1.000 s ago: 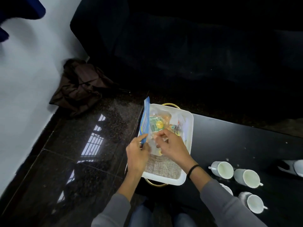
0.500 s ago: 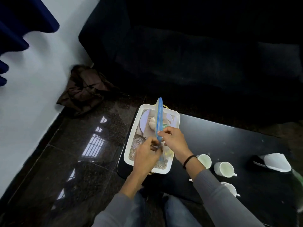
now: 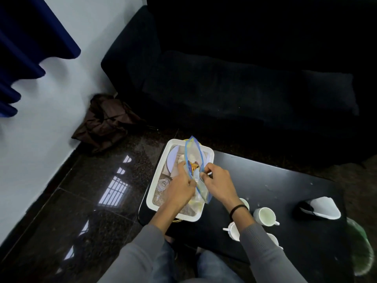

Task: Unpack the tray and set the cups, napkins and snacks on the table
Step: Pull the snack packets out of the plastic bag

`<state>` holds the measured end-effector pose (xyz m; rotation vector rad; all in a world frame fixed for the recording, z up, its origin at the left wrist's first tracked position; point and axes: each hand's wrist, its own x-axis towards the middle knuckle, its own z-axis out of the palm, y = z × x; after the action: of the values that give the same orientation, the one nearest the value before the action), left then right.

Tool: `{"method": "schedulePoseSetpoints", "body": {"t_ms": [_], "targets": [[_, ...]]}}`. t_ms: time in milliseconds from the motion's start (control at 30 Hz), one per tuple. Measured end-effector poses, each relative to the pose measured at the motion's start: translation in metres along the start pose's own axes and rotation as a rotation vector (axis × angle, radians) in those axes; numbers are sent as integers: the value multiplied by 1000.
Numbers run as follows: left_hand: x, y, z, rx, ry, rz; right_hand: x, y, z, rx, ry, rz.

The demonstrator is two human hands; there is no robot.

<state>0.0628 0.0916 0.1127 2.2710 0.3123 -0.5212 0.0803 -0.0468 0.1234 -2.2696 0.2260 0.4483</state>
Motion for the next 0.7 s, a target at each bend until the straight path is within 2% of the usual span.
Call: {"method": "schedulePoseSetpoints", "body": {"t_ms": [67, 167, 267, 433, 533, 633, 700], "targets": [[0, -1, -3, 110, 70, -60, -1, 1, -7, -32, -7, -39], [1, -3, -11, 433, 113, -127, -4, -2, -14, -110, -29, -108], [5, -4, -19, 610, 145, -96, -6, -10, -19, -196, -67, -176], [14, 5, -36, 850, 337, 341, -3, -28, -31, -332, -170, -366], [20, 13, -45, 935, 347, 601, -4, -38, -40, -357, -137, -447], [17, 19, -50, 969, 261, 490, -4, -42, -48, -285, 11, -459], [12, 22, -51, 941, 272, 389, -5, -41, -50, -170, 130, -436]]}}
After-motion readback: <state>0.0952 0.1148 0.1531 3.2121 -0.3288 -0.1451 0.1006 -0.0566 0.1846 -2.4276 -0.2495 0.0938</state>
